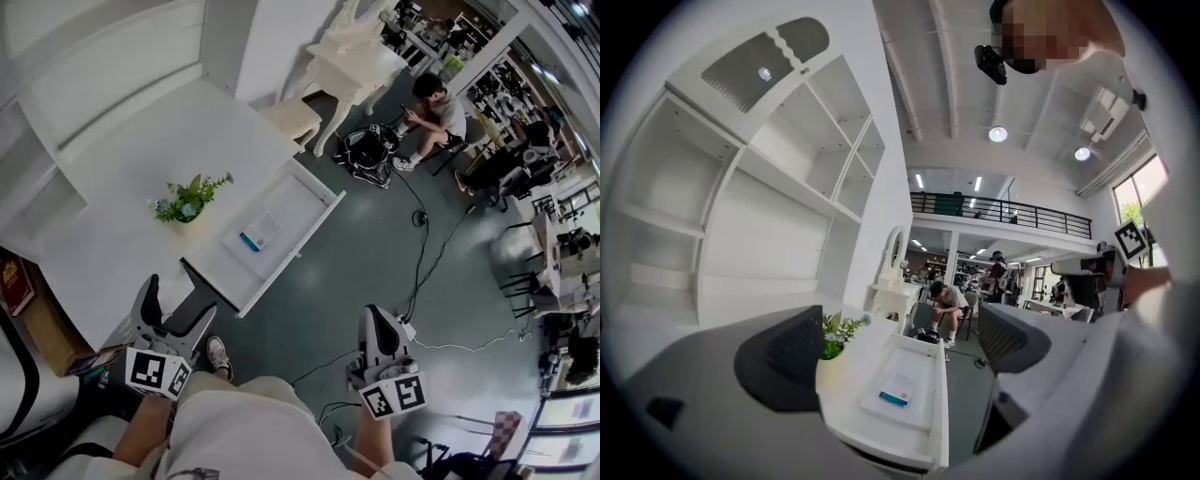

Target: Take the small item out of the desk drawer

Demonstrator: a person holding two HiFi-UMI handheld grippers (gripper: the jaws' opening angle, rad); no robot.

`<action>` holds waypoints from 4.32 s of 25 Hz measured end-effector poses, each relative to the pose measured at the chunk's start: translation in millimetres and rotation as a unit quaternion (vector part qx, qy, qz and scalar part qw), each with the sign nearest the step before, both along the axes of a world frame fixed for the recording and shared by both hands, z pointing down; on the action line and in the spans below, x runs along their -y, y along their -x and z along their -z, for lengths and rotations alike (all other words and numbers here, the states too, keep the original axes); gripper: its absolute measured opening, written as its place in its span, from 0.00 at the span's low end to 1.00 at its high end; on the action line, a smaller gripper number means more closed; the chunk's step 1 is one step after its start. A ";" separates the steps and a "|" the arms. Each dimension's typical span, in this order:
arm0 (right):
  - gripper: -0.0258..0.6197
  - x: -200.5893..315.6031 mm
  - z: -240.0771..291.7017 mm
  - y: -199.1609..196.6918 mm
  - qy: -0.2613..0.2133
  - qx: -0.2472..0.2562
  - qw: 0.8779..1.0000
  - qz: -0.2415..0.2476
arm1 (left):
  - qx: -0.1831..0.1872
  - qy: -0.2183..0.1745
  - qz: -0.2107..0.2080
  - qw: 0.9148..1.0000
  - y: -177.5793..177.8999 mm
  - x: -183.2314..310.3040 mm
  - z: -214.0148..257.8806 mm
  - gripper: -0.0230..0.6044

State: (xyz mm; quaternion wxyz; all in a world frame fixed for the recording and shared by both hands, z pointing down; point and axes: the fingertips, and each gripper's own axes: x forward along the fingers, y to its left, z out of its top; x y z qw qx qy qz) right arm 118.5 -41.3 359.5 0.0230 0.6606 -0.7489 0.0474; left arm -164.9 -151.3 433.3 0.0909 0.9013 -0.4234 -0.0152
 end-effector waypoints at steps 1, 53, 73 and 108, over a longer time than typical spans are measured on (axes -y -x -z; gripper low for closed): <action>0.05 3.3 -1.1 -0.7 0.002 -0.002 1.000 -0.003 | -0.003 0.002 -0.004 1.000 -2.8 5.0 -2.1 0.83; 0.05 57.9 -105.9 -176.2 0.110 0.047 0.991 -0.053 | 0.316 0.190 -0.157 0.916 -244.6 187.6 -336.3 0.83; 0.05 62.4 -132.6 -179.0 0.154 0.060 0.985 -0.045 | 0.397 0.248 -0.201 0.860 -286.4 211.2 -411.0 0.83; 0.05 67.9 -93.3 -79.4 0.086 0.061 0.993 0.049 | 0.206 0.180 -0.134 0.953 -222.8 165.8 -231.4 0.75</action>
